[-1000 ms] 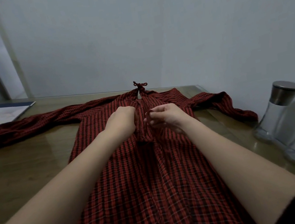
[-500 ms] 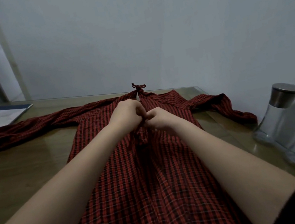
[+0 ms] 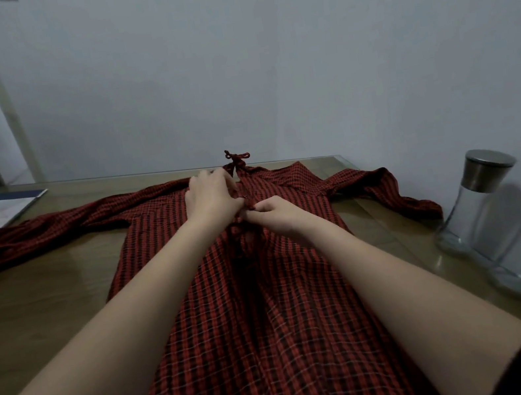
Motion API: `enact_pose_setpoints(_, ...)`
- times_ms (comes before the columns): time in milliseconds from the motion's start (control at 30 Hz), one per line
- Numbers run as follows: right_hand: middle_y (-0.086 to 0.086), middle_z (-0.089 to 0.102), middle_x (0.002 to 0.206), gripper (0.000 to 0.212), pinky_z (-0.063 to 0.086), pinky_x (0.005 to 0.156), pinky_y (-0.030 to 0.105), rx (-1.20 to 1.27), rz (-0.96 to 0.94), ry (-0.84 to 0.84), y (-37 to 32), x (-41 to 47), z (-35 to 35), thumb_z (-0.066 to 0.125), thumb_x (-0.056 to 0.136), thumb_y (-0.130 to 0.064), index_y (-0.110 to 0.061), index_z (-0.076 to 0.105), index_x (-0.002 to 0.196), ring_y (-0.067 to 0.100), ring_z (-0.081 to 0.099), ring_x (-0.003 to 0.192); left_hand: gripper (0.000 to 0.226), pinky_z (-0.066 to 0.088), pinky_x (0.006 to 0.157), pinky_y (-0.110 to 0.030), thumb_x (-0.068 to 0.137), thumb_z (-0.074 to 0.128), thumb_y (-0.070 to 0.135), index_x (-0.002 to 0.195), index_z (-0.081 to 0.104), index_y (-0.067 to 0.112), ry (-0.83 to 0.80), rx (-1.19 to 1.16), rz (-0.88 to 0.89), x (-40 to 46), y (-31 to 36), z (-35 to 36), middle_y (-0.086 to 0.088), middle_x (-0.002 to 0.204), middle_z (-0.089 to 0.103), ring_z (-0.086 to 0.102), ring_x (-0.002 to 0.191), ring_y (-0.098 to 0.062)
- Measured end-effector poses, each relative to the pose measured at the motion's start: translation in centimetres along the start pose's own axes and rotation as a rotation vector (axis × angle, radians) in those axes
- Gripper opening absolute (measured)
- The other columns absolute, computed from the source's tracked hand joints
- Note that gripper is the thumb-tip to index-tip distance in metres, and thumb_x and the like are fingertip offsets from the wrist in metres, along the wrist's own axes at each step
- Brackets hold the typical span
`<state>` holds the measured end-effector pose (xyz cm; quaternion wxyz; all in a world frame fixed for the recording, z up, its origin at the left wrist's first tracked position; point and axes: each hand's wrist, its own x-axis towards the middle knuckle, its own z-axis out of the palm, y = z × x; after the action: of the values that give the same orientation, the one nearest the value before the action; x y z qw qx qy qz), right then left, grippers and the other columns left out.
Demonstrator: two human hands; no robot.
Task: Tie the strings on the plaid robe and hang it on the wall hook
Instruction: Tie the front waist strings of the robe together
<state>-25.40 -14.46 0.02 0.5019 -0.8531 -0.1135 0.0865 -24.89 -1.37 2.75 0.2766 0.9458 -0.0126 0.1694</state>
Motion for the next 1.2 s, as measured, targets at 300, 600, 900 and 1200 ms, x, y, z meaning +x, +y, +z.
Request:
enact_pose_setpoints(300,0.013,0.066,0.077,0.027,0.05,0.072,0.029,0.128,0.028,-0.001,0.1,-0.2,-0.5,0.043,0.098,-0.022,-0.005,0.063,0.089,0.019,0.062,0.068,0.023,0.049,0.075,-0.032,0.088,0.056,0.03,0.094,0.07,0.012,-0.305,-0.302,-0.019,-1.1,-1.5,0.3,-0.006,0.095,0.069,0.064,0.089,-0.023)
enact_pose_setpoints(600,0.01,0.062,0.068,0.023,0.047,0.061,0.024,0.092,0.026,0.036,-0.2,0.3,-0.4,0.043,0.098,-0.019,-0.008,0.057,0.085,0.017,0.055,0.058,0.025,0.04,0.073,-0.023,0.081,0.067,0.022,0.103,0.068,0.011,-0.312,-0.096,0.137,-1.8,-1.1,-1.3,0.002,0.084,0.058,0.055,0.083,-0.014)
enact_pose_setpoints(900,0.01,0.062,0.068,0.03,0.048,0.056,0.016,0.091,0.036,0.037,-0.1,-0.2,-0.6,0.04,0.1,-0.017,0.003,0.062,0.103,0.01,0.056,0.053,0.019,0.051,0.079,-0.029,0.08,0.066,0.023,0.09,0.074,0.009,-0.295,0.017,0.129,-1.6,-1.6,-0.6,-0.005,0.096,0.072,0.063,0.089,-0.018)
enact_pose_setpoints(1200,0.01,0.062,0.074,0.018,0.045,0.065,0.033,-0.069,-0.099,0.172,-0.3,-0.1,-0.6,0.058,0.091,-0.021,-0.01,0.071,0.084,0.014,0.053,0.055,0.042,0.061,0.068,-0.038,0.068,0.078,0.002,0.104,0.056,0.003,-0.465,-0.217,-0.039,-2.1,-1.0,0.0,-0.017,0.092,0.068,0.073,0.071,-0.028)
